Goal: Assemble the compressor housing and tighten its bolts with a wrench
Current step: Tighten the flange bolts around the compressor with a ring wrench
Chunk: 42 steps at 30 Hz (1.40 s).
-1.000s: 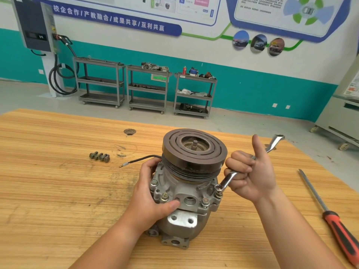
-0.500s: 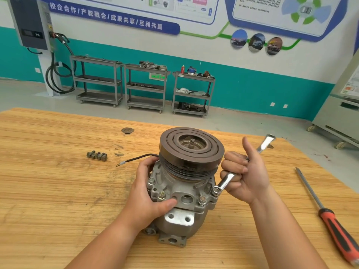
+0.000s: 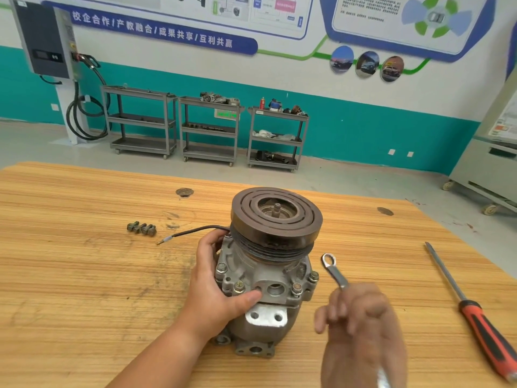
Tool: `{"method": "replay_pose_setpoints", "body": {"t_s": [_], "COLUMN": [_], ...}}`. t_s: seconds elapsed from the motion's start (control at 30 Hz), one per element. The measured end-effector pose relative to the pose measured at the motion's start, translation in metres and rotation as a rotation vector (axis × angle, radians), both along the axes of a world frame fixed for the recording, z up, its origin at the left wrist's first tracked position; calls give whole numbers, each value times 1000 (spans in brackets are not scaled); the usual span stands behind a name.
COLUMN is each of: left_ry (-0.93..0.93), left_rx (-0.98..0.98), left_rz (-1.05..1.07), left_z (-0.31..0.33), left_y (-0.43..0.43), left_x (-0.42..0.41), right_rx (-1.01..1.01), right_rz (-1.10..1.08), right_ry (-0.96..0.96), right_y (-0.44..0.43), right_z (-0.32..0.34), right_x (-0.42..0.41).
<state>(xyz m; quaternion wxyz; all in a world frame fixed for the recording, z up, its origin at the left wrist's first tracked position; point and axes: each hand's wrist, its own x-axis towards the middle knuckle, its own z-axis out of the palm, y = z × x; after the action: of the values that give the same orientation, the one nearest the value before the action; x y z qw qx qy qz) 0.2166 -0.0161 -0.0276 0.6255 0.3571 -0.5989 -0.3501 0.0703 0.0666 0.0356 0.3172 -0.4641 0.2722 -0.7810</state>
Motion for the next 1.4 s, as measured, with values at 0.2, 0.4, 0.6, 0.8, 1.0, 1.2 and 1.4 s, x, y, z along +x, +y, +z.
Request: {"method": "replay_pose_setpoints", "body": {"t_s": [0.2, 0.4, 0.6, 0.8, 1.0, 1.2, 1.4], "left_ry": [31, 43, 55, 41, 22, 21, 2], "left_rx": [30, 36, 46, 63, 60, 65, 71], "left_rz": [-18, -45, -41, -48, -17, -17, -7], "left_z": [2, 4, 6, 5, 5, 2, 1], "left_y": [1, 1, 2, 2, 5, 3, 3], "left_x": [0, 0, -2, -1, -3, -2, -2], "right_rx": [293, 560, 696, 764, 677, 595, 307], "right_rz": [534, 1221, 1418, 1386, 1407, 748, 173], "right_ry": [-213, -312, -340, -323, -351, -252, -210], "right_y": [-54, -120, -137, -132, -127, -93, -30], "right_z": [28, 15, 15, 17, 14, 17, 0], "right_x": [-66, -80, -82, -83, -88, -83, -51]}}
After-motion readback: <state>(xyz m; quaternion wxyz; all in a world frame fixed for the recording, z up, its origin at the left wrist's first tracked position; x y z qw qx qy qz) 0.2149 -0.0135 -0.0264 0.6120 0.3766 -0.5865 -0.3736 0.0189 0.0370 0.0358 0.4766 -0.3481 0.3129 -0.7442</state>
